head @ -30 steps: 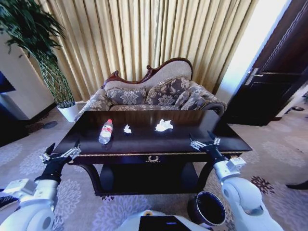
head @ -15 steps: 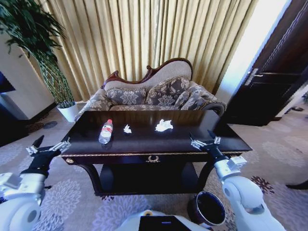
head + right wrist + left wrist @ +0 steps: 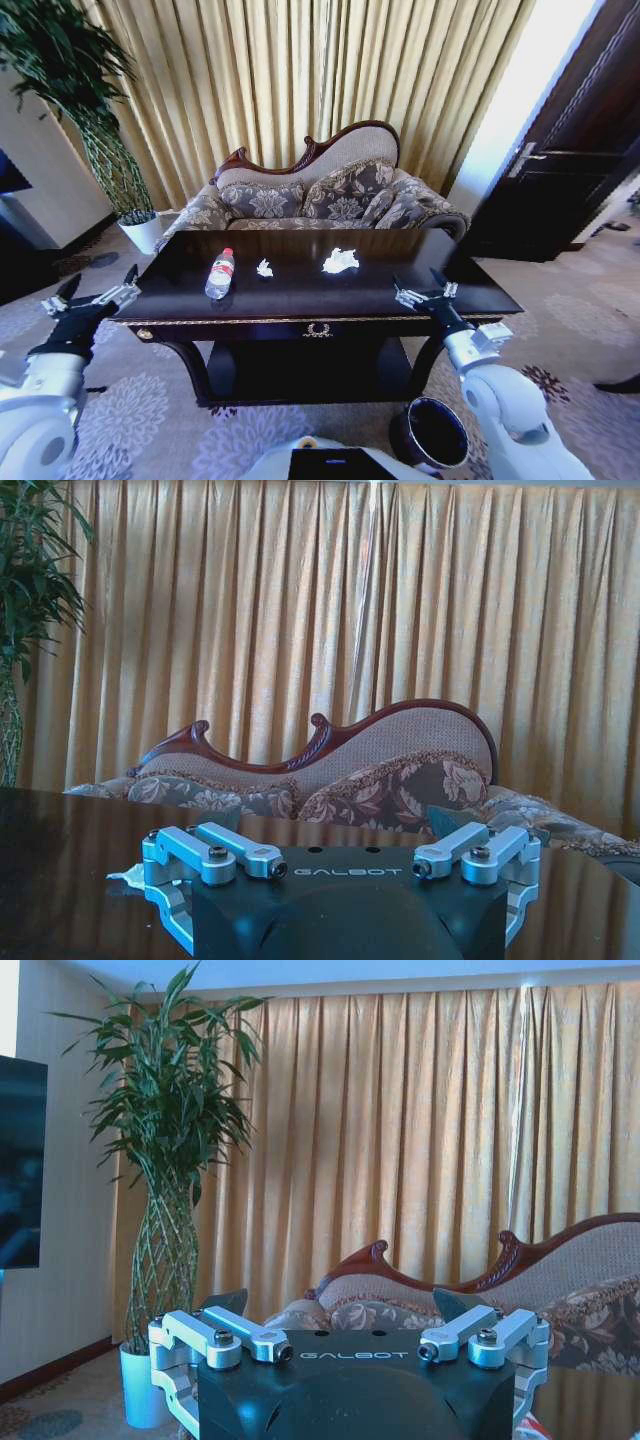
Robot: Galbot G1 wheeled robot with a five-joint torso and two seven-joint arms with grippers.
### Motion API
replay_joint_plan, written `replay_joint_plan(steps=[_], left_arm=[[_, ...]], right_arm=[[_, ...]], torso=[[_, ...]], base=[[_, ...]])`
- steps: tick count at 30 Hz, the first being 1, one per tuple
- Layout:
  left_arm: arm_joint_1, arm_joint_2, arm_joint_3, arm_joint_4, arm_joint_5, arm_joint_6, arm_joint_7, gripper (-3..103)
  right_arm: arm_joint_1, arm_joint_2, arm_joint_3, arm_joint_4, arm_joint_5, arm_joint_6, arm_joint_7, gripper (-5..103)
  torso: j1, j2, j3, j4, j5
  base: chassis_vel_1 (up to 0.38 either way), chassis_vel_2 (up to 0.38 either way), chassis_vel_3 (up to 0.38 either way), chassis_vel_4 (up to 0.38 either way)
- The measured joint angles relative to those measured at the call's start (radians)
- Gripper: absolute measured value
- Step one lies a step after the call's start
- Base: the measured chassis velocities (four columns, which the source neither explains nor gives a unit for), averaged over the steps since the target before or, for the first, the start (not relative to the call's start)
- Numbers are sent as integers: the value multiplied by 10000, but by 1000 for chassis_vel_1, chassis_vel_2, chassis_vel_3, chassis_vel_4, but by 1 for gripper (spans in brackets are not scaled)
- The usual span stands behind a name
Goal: Move to the front of the table and place the trash on the table into the trash bin.
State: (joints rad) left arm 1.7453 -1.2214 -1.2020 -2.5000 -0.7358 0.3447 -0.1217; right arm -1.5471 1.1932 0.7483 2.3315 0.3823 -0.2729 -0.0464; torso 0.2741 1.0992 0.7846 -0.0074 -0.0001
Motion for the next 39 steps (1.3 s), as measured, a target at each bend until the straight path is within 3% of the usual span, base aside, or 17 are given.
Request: replay_joint_plan(steps=[12, 18, 26, 31, 39], left_arm=[[82, -53, 324, -4, 277, 1, 81, 100], [140, -61, 347, -5, 284, 241, 90, 100], [146, 127, 440, -5, 294, 516, 305, 100], [174, 145, 678, -5, 379, 419, 307, 100], [314, 122, 709, -2, 445, 336, 259, 100]], right_arm=[[409, -927, -337, -171, 1056, -524, 148, 100], [1294, -1969, -769, -151, 2881, -1586, 839, 100], [2461, -2951, -1430, -791, 3718, -2521, 1554, 100], [3759, -3420, -2650, -1583, 4228, -2794, 1837, 100], [5923, -3330, -4678, -2416, 4486, -2997, 2117, 100]], torso=[[0, 1, 0, -1, 1], [0, 0, 0, 1, -1], [0, 0, 0, 0, -1], [0, 0, 0, -2, 0], [1, 0, 0, 2, -2]], base=[[0, 0, 0, 0], [0, 0, 0, 0], [0, 0, 0, 0], [0, 0, 0, 0], [0, 0, 0, 0]])
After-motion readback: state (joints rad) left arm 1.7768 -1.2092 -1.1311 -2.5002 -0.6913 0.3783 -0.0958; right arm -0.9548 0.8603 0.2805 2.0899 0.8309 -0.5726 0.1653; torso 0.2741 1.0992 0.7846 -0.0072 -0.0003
